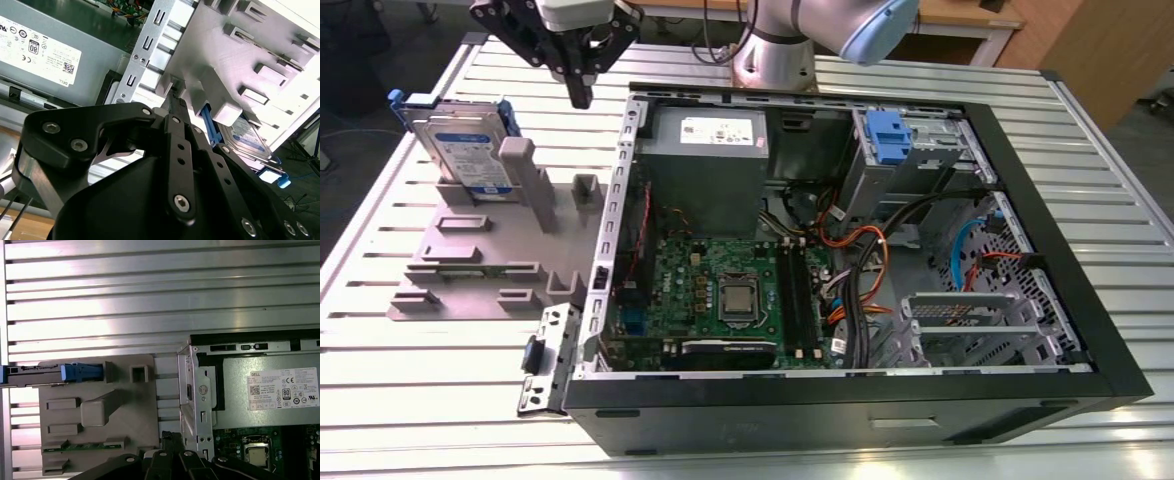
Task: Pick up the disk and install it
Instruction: 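Reach for the disk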
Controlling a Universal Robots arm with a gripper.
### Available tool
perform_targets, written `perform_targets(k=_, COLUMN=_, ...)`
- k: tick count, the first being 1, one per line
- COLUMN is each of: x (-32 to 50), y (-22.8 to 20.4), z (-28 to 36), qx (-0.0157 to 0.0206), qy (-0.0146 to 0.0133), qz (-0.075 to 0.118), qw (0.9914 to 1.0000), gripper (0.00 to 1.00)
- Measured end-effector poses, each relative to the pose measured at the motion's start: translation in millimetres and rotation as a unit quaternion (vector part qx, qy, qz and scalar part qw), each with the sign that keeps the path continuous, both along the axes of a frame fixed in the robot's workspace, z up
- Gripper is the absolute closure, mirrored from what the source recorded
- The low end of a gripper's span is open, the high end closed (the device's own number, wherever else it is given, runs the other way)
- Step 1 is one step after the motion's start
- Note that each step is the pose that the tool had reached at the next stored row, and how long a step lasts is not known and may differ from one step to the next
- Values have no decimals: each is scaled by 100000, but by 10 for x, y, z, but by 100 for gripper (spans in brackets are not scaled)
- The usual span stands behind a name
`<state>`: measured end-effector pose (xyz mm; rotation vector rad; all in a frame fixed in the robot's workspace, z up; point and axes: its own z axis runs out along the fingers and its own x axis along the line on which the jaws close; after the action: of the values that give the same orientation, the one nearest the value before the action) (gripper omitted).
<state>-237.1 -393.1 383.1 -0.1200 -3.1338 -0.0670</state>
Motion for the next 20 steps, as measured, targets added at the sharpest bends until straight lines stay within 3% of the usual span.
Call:
perform_targets(k=10, x=-67, y=0, z=-2, qx=-1, qy=1, qz=-1, qw=100000, gripper=89)
perform_targets(k=20, x=-128, y=53, z=-6, qx=-5, qy=5, qz=1, qw=100000, gripper=89)
